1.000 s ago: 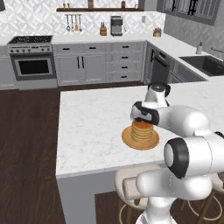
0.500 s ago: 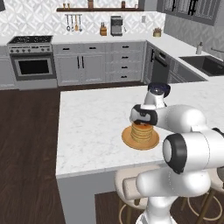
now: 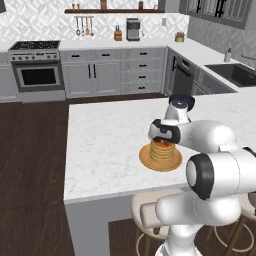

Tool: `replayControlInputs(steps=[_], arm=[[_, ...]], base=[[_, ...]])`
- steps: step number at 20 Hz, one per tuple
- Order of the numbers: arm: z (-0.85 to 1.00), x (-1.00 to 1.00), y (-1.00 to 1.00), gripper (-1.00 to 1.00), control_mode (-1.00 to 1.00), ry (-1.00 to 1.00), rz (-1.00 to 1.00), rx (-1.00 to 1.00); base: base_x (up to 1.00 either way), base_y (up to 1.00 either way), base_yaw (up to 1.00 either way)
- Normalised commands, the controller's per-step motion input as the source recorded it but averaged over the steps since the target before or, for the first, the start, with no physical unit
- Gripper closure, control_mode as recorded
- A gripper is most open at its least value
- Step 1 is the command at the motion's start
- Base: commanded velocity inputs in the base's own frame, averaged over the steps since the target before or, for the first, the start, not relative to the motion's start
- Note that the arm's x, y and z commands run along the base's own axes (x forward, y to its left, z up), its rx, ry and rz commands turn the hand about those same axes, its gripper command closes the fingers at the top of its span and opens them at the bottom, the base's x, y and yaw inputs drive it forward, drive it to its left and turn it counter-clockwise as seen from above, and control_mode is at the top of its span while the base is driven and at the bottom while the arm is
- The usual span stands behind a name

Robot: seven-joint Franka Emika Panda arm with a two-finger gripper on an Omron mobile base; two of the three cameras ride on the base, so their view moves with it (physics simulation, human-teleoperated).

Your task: Take the strawberry from the fridge and place it on top of the pancake, located on the dining counter.

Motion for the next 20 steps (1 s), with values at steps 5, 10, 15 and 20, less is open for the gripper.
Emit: replayControlInputs(steps=[5,10,15,20], arm=[[0.55,-0.02,0.0,-1.0,-1.0,-0.06,0.0,0.0],[0.7,-0.24,0.0,-1.0,-1.0,-0.08,0.0,0.0],[0.67,-0.88,0.0,-1.0,-1.0,-0.13,0.0,0.0],[0.75,-1.0,0.0,-1.0,-1.0,-0.17,0.0,0.0]], base=[[0.0,0.0,0.0],[0.0,0.0,0.0],[0.0,0.0,0.0],[0.0,0.0,0.0]])
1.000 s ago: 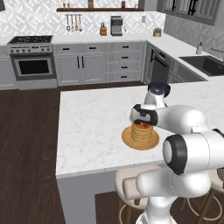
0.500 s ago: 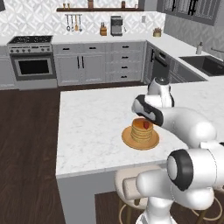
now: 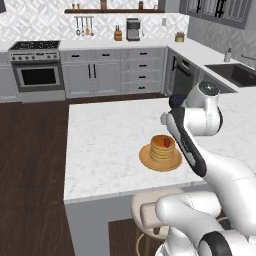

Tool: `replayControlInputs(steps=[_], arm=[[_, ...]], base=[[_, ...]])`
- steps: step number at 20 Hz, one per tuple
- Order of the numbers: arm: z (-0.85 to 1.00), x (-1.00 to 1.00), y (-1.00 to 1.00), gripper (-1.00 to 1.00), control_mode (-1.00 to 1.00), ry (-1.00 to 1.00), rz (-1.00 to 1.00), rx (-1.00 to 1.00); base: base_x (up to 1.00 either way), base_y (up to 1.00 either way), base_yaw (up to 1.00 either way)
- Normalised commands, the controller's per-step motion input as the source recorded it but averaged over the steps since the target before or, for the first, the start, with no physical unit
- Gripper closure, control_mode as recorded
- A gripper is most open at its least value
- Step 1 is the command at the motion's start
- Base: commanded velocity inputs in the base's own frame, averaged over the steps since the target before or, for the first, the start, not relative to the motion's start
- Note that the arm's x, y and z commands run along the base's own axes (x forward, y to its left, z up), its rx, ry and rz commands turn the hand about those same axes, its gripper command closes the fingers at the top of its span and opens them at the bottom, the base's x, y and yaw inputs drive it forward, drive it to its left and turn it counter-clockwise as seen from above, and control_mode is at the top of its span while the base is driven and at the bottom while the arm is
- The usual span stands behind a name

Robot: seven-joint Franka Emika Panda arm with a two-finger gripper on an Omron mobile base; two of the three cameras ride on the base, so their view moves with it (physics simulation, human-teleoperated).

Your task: Take the strawberry from the fridge and place it on top of the pancake, located on the dining counter.

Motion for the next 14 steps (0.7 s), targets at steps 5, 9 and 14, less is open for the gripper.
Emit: replayControlInputs(steps=[5,9,14], arm=[[0.74,-1.0,0.0,-1.0,-1.0,-0.17,0.0,0.0],[0.72,-1.0,0.0,-1.0,-1.0,-0.18,0.0,0.0],[0.75,-1.0,0.02,-1.0,-1.0,-0.02,0.0,0.0]], base=[[0.0,0.0,0.0],[0.0,0.0,0.0],[0.0,0.0,0.0]])
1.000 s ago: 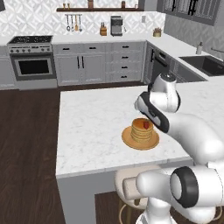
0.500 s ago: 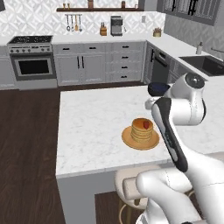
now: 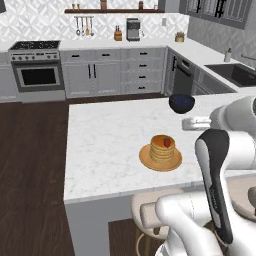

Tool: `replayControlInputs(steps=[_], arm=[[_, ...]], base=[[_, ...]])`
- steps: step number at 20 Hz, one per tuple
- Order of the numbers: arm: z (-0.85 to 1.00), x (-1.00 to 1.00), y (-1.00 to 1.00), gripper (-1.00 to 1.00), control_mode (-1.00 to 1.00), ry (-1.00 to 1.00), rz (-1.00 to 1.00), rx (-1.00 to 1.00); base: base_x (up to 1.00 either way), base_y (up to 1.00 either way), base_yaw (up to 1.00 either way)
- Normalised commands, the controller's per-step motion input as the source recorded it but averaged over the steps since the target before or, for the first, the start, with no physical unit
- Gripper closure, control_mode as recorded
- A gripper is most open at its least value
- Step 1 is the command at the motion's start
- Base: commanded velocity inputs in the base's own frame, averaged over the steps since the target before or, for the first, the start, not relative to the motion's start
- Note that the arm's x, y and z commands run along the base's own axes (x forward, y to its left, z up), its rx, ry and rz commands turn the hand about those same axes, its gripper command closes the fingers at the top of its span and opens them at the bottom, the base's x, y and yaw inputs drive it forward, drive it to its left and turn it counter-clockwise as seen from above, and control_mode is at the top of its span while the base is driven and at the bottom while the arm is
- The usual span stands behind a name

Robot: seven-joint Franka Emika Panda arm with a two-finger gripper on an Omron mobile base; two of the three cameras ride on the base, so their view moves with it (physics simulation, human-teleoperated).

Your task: Take the strawberry from the fridge and place it on top of the pancake, located on the dining counter.

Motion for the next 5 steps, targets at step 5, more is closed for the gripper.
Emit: replayControlInputs(steps=[5], arm=[[0.74,-1.0,0.02,-1.0,-1.0,0.0,0.0,0.0]], base=[[0.0,0.0,0.0]])
